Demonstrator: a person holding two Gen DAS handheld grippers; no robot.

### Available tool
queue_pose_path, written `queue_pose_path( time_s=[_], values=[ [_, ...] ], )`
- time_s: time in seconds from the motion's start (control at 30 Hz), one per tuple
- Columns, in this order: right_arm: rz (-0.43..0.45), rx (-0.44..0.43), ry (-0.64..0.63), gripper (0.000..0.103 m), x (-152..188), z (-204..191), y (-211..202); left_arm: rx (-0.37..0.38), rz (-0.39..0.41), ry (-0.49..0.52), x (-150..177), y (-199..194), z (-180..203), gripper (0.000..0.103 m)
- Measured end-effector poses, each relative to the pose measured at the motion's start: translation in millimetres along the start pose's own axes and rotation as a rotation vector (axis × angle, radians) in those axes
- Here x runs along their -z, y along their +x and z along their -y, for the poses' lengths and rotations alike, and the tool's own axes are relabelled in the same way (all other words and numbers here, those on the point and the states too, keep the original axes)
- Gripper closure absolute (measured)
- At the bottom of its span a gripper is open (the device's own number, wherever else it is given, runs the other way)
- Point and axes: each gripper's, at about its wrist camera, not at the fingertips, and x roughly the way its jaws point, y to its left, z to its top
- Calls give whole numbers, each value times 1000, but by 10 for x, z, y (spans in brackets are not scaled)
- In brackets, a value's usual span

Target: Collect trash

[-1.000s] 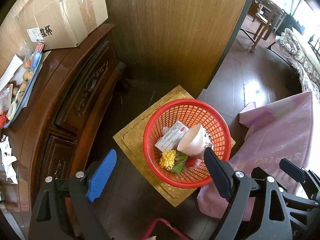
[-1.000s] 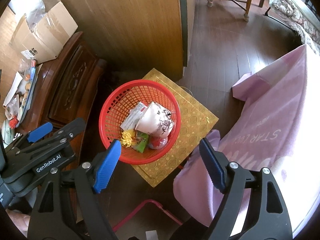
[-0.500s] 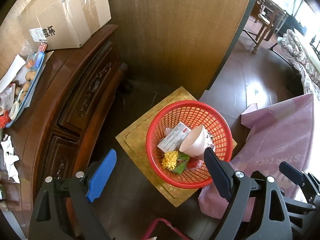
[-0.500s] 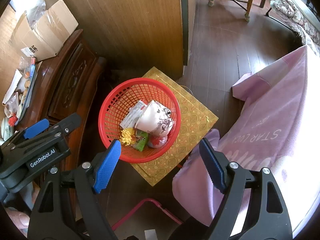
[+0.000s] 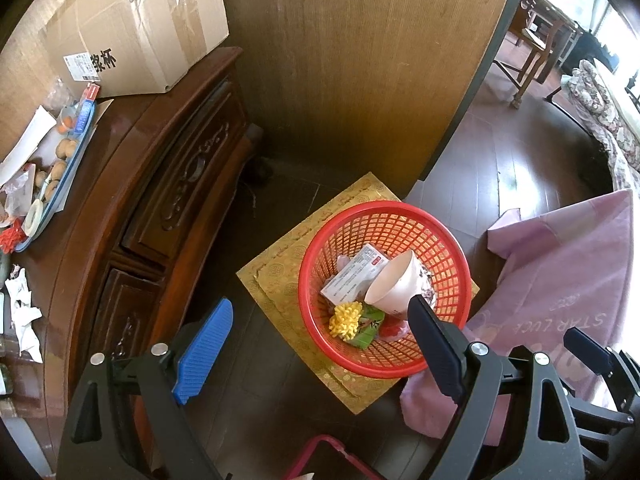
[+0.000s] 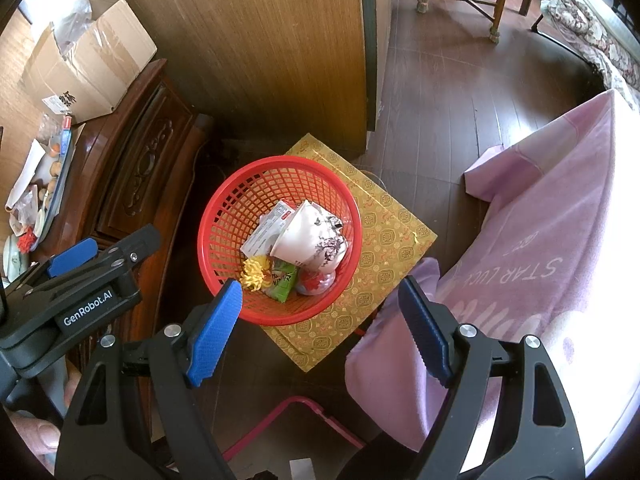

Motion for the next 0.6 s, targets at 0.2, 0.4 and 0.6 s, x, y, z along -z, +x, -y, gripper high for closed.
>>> queue_pose_path(
  time_s=[0.2,0.4,0.6],
  values=[
    [-3,-1,0,25,11,-2,3,-8,2,-5,-10,9,-14,15],
    [-6,-1,0,25,19,-23,10,-8,-2,-6,-20,26,-28,15],
    [-6,-2,1,25,17,-19,12,-8,-4,-6,-20,37,-29,15]
  ],
)
